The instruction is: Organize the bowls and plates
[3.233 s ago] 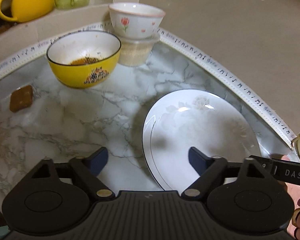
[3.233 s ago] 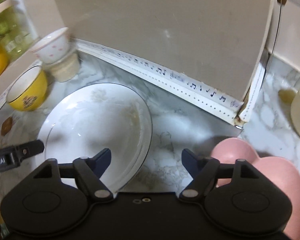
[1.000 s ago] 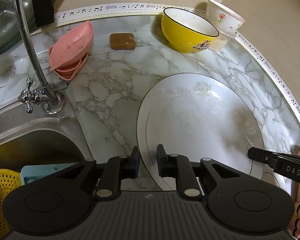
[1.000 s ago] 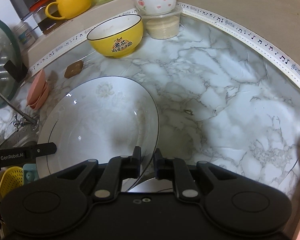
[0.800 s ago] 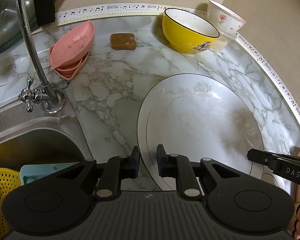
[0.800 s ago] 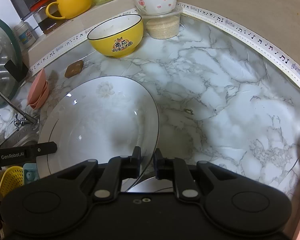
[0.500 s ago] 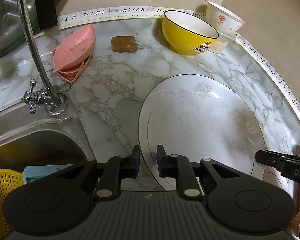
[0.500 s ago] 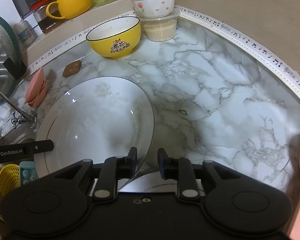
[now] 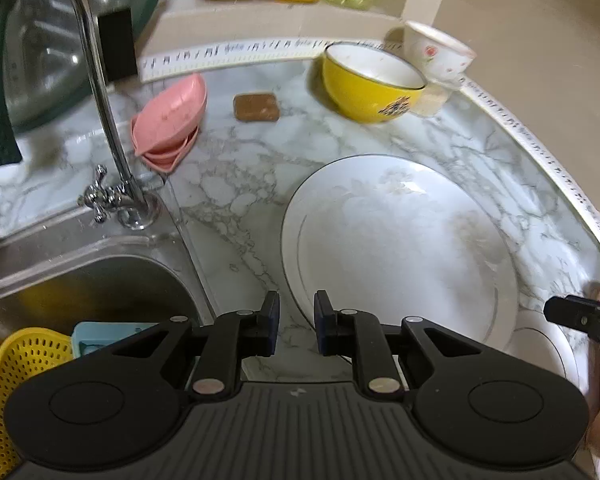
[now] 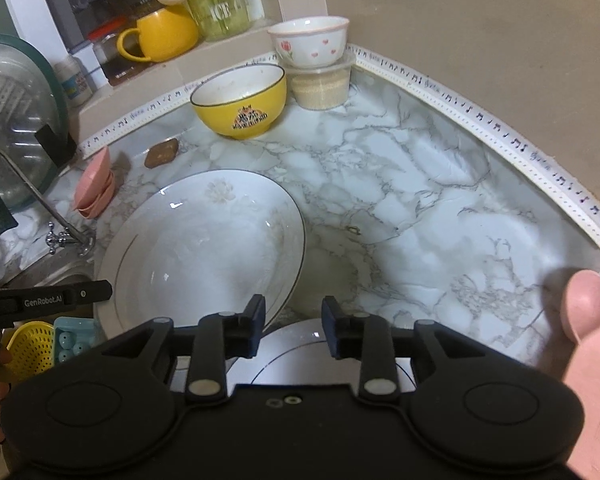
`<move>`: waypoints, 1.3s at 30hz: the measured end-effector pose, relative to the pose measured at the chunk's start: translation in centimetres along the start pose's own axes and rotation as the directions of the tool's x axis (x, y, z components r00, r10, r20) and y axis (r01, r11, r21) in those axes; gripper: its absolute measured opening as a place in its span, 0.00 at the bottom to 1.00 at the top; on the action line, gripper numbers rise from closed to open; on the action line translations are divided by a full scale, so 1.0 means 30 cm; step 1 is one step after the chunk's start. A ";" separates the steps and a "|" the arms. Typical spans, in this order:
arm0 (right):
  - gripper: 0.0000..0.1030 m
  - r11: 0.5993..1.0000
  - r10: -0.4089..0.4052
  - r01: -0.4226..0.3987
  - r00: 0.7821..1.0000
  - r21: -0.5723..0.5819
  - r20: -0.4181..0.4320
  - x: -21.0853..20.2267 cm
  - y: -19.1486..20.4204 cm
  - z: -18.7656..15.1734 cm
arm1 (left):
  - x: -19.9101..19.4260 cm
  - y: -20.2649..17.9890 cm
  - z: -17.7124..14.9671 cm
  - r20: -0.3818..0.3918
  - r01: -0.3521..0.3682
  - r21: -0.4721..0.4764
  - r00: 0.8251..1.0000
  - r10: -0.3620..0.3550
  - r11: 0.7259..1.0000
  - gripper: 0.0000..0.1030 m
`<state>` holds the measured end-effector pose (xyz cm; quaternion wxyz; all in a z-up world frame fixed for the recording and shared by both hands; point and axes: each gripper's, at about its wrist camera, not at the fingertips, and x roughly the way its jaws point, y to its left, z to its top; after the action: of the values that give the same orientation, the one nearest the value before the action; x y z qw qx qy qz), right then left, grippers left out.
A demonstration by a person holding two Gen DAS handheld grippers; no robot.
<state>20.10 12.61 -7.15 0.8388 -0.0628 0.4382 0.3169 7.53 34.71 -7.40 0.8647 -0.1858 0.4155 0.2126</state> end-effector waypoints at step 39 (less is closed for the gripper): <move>0.93 0.998 -0.056 0.057 0.994 -0.007 0.090 -0.250 -0.181 -0.296 | -0.145 -0.388 -0.278 0.043 0.118 0.235 0.990 -0.132 0.965 0.76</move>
<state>14.01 1.34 -7.66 0.8659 -0.0647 0.3967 0.2977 5.81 19.85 -7.14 0.9039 -0.1033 0.3995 0.1131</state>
